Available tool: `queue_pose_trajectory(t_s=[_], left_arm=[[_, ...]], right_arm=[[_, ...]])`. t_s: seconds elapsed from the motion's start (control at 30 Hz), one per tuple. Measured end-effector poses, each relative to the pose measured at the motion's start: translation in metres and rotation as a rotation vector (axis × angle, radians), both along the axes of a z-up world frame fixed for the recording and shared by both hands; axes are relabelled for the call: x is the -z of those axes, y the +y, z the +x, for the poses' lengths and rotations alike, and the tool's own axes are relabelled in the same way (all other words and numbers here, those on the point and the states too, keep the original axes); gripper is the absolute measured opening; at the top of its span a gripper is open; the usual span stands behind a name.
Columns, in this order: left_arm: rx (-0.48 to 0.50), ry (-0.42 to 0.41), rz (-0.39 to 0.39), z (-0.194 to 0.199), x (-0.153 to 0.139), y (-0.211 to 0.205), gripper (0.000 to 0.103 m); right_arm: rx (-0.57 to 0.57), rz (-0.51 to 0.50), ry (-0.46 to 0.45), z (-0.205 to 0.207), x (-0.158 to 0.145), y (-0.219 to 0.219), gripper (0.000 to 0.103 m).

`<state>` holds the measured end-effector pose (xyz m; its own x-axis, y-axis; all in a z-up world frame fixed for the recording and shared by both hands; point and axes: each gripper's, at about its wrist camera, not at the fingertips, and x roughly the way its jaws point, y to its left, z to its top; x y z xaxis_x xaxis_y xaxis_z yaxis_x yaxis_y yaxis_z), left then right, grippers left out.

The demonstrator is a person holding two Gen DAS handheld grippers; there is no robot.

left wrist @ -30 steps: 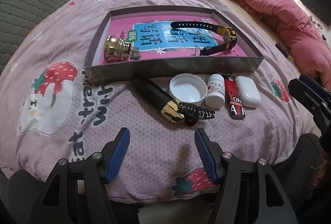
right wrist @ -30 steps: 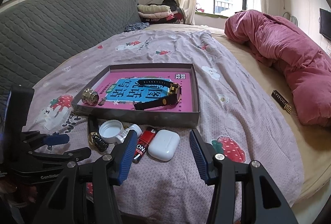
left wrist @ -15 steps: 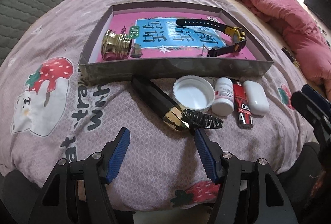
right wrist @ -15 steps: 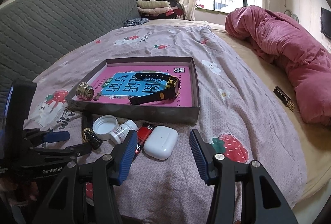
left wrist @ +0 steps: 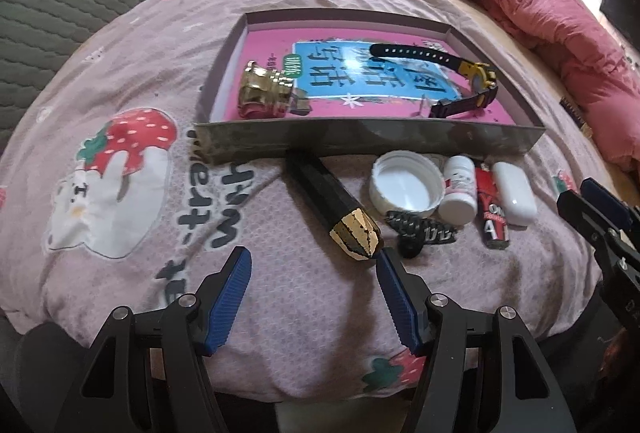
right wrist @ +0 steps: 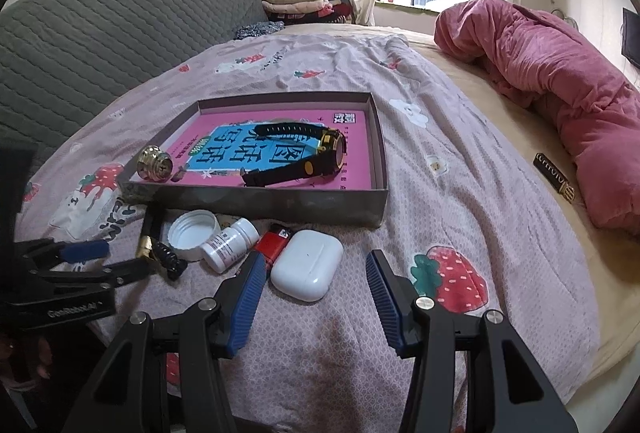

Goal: Organize rigid objects
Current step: 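Lower the left tool onto the black gold-nib pen while the right tool approaches the white earbud case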

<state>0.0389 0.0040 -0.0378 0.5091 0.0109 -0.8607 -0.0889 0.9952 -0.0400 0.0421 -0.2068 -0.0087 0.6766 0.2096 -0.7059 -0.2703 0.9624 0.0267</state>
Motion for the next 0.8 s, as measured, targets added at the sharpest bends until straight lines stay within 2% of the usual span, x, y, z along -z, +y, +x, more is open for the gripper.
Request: queue_pose_trajectory(t_s=[0.2,0.4,0.5,0.6,0.8], left_arm=[[-0.020,0.001,-0.012,-0.003,-0.004,0.009,0.066],[-0.058,0.008,-0.061,-0.005,-0.006,0.022,0.066],[-0.051,-0.014,-0.037,-0.005,-0.012,0.019,0.066],[-0.041,-0.036,-0.047,-0.003,-0.016,0.014,0.066],[-0.058,-0.016,-0.051,0.011,-0.010,0.012,0.066]], right_arm=[[-0.003,-0.017,0.028,0.005,0.009,0.004,0.052],[-0.017,-0.024,0.083,0.012,0.024,0.011,0.052],[-0.015,-0.017,0.105,0.015,0.029,0.011,0.052],[-0.004,-0.003,0.131,0.018,0.035,0.008,0.052],[0.006,0.017,0.151,0.023,0.040,0.005,0.052]])
